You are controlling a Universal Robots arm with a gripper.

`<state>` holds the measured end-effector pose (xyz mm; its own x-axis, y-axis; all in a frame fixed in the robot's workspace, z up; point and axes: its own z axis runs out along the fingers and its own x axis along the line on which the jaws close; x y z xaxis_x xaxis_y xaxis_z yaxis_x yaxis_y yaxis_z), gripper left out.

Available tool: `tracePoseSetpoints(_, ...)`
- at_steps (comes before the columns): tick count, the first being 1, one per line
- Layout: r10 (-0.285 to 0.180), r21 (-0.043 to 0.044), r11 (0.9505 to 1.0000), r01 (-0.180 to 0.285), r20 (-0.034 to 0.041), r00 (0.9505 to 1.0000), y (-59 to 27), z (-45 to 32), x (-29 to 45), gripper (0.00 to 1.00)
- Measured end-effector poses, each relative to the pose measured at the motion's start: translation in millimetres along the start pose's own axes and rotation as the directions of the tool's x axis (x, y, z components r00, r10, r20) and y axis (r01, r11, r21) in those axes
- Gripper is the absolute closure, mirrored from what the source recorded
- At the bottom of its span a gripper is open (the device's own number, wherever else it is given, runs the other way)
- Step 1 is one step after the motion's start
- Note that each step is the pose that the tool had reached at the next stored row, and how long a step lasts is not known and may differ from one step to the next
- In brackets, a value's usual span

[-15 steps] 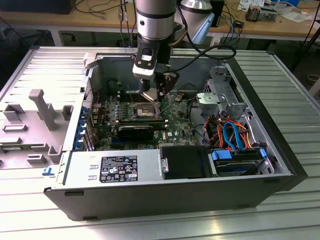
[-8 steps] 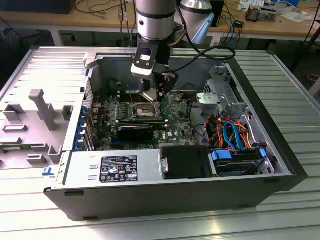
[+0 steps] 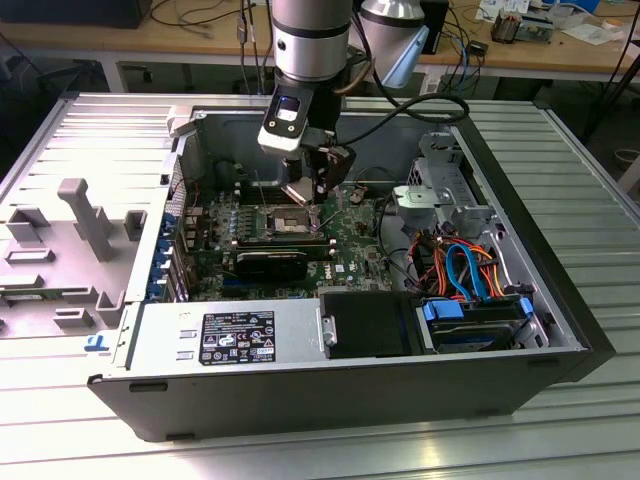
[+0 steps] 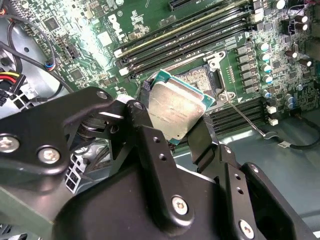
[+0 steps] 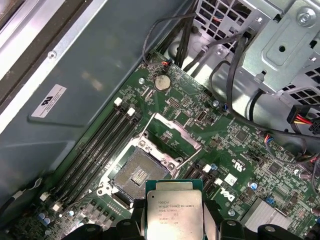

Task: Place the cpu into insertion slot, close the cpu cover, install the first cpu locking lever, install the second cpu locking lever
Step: 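Place the cpu into insertion slot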

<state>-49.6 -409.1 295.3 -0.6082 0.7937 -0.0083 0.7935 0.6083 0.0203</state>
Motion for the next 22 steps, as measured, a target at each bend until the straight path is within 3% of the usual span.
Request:
tracePoseSetpoints(8,0.046,0.0009,0.9989,-0.046,0.0018,0.9989,0.0,0.5,0.0,0.45)
tracePoseSetpoints(22,0.125,0.0031,0.9922,-0.125,0.0060,0.9922,0.0,1.1,0.0,0.45)
